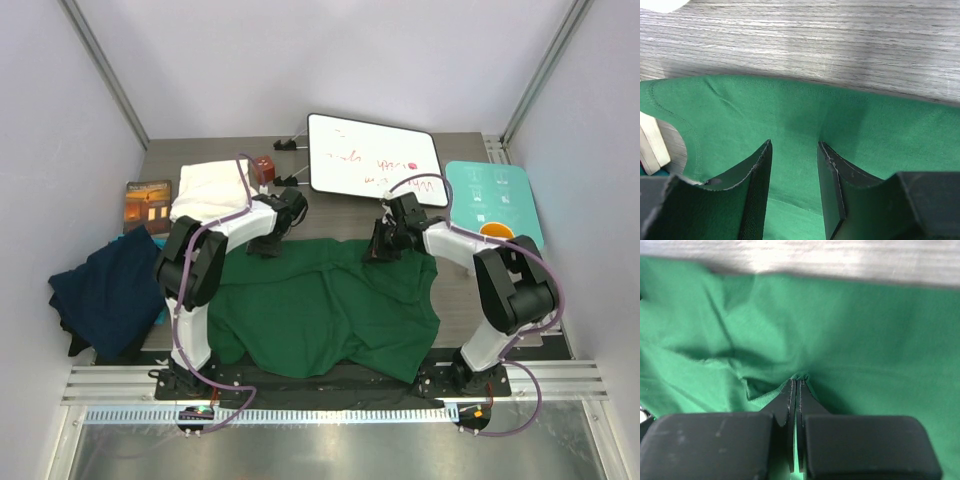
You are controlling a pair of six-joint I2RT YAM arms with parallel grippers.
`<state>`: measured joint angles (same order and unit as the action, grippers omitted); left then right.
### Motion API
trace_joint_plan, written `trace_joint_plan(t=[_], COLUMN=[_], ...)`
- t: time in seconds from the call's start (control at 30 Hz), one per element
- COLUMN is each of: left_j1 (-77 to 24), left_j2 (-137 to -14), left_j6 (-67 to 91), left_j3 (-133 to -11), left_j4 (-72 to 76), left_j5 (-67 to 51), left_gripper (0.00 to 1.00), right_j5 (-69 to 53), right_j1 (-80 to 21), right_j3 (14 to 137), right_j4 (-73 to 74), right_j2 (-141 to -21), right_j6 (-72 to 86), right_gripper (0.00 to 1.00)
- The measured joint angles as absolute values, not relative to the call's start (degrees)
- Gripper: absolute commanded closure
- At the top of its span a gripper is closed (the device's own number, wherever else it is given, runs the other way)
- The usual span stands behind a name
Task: Fold and stack the t-shirts
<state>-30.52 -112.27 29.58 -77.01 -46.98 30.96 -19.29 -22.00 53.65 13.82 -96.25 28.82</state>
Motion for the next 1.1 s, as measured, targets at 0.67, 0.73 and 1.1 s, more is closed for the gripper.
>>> trace_joint_plan(t=[0.67, 0.73, 1.1], left_j1=[-30.65, -30.68, -30.68], left_j2=[-112.77, -112.77, -112.77], left_j6=[29.54, 29.54, 29.52], left_j3=[-77.12, -77.12, -77.12], left_j4=[-47.13, -47.16, -47.18], left_j5=[30.98, 31.00, 31.42], left_gripper=[0.61, 0.61, 0.60], right_j5=[-17.21, -16.75, -10.90], right_j1=[-29.41, -30.87, -33.56], right_j3=[46.74, 46.65, 51.55], right_j4=[26.15, 26.79, 32.16], right_j2=[-81.30, -82.04, -78.17], right_j6=[30.87, 31.55, 31.55], right_gripper=[0.71, 0.68, 0.62])
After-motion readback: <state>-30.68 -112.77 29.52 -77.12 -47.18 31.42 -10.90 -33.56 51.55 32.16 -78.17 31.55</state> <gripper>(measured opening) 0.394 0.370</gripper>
